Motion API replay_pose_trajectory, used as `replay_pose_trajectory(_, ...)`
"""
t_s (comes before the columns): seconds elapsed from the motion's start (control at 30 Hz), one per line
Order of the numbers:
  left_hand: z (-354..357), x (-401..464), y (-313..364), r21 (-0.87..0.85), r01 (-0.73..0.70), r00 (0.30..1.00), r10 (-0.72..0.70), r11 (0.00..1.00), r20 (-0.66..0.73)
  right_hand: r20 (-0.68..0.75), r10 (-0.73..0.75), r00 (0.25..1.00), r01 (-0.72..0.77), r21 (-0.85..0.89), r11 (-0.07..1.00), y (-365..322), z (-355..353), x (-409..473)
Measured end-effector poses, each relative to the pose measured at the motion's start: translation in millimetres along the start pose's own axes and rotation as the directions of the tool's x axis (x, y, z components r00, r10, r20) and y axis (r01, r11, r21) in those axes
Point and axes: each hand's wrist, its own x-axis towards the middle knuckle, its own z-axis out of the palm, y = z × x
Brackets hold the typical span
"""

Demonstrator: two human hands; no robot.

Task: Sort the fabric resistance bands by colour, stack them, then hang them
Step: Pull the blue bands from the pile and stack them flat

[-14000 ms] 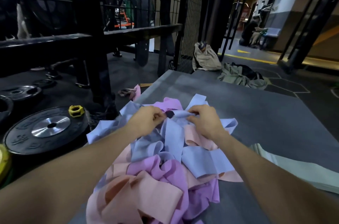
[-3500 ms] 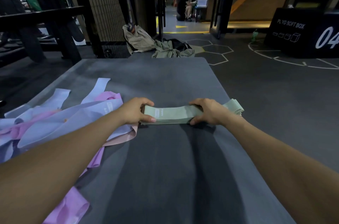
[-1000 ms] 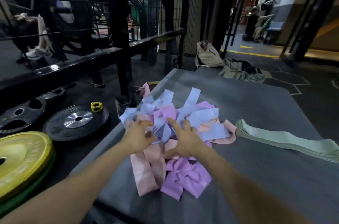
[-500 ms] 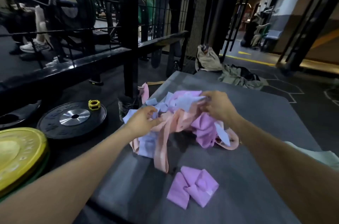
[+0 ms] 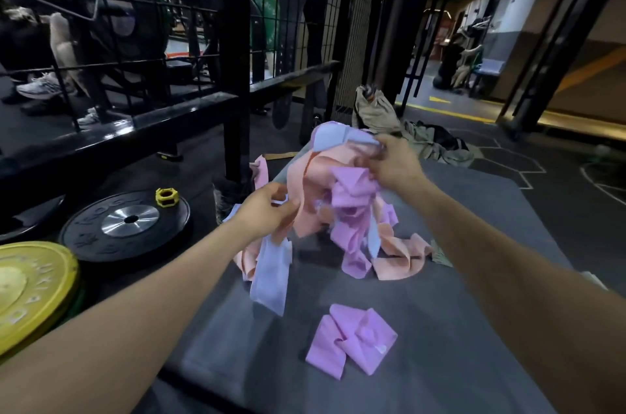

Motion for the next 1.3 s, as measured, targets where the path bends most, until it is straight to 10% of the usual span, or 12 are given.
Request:
replay_pose_trajectory(0.27, 12, -29, -44, 0.212, 0.147, 0.987, -0.159, 0.966, 0.039, 0.371, 0.224, 0.901, 0.040, -0.586, 0.809, 68, 46, -69)
replay_pose_trajectory(0.43, 20, -30, -38, 0.192, 0.108, 0.991, -0.092, 0.975, -0.093, 0.360, 0.153, 0.921, 0.019, -0.430, 0.903, 67, 47, -78)
replay_pose_trajectory(0.8, 37, -32, -35, 0.264, -0.027, 0.996, 0.002, 0.964, 0.091, -0.208, -0.021, 0.978, 0.011, -0.050, 0.999, 29, -5, -44)
replay_pose_trajectory(1.3, 38, -37, 18, 0.417, -0.072, 0.995, 0.094, 0.906, -0.032, -0.248, -0.097, 0.964, 0.121, 0.085, 0.989, -1, -34, -51)
